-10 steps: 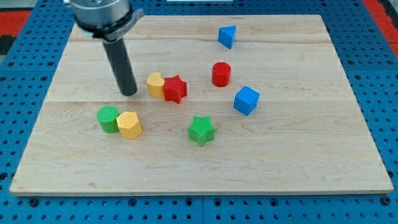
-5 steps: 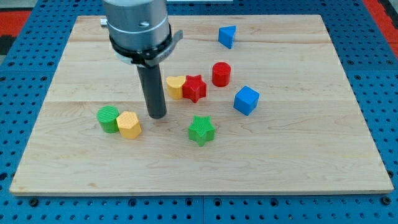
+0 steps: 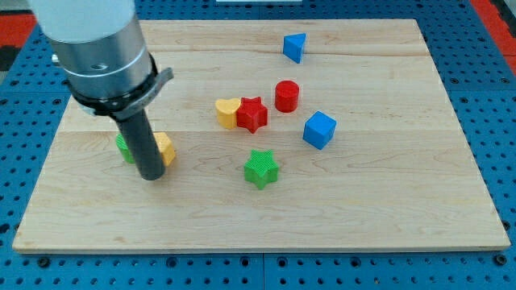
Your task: Nudge the yellow hexagon and the green circle
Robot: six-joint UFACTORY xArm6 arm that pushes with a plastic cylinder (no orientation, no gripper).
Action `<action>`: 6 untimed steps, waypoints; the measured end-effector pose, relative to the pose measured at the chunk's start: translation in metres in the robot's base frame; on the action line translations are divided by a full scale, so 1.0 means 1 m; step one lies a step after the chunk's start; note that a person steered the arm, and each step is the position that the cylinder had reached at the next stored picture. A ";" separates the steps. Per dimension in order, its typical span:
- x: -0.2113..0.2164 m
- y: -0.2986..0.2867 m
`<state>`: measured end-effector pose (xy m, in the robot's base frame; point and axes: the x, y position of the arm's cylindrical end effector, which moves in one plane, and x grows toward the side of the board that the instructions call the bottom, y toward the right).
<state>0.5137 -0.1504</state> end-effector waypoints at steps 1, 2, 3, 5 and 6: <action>0.000 -0.035; 0.000 -0.073; -0.050 -0.073; -0.042 -0.064; -0.042 -0.075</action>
